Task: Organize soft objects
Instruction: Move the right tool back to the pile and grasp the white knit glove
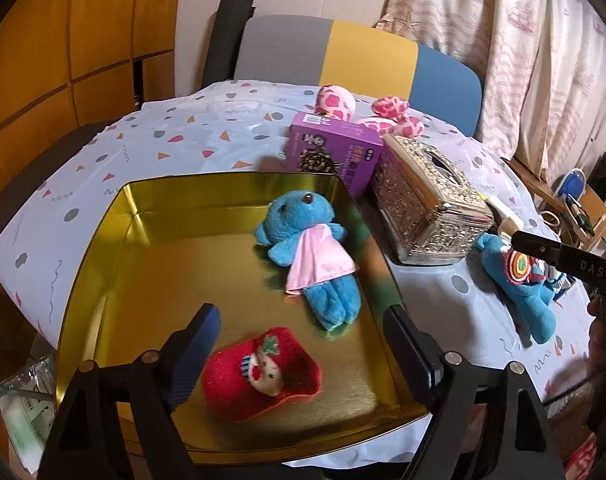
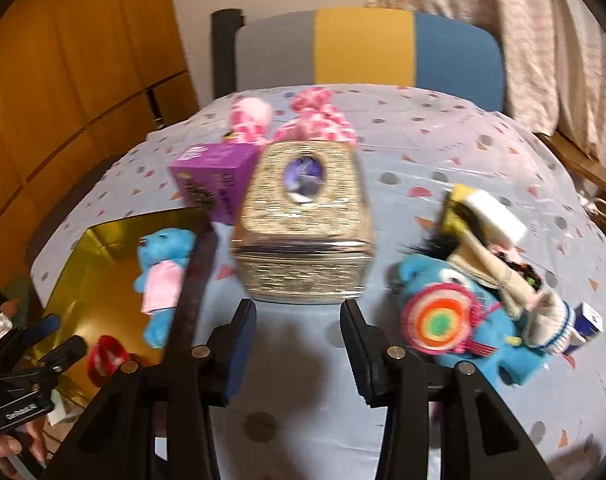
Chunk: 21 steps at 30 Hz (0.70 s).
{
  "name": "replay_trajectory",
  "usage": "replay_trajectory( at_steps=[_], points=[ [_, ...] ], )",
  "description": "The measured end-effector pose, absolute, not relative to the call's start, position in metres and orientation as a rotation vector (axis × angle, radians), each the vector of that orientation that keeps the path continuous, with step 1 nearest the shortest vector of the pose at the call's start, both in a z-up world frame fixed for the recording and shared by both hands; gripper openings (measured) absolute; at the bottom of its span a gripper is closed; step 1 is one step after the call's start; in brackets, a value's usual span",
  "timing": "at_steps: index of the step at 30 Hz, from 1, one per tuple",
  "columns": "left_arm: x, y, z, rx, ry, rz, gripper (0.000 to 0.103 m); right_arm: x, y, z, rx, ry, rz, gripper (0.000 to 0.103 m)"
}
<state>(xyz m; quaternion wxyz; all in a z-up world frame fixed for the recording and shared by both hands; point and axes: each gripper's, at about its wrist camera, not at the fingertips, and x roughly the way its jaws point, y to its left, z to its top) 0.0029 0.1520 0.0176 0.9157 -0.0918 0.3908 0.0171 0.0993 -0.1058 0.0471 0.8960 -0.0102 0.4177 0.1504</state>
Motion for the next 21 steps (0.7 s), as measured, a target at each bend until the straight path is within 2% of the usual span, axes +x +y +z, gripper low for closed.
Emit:
replay_trajectory(
  at_steps=[5,17,21],
  points=[
    [0.006,0.139,0.02,-0.16,0.804,0.006,0.089,0.105,-0.158,0.05,0.039,0.854,0.201,0.044],
    [0.016,0.098,0.022,-0.134,0.841,-0.148,0.085,0.113,-0.319,0.048,0.262,0.744,-0.263,0.045],
    [0.02,0.073,0.021,-0.066,0.859,-0.213,0.085,0.105,-0.364,0.025,0.48,0.77,-0.347,0.051]
  ],
)
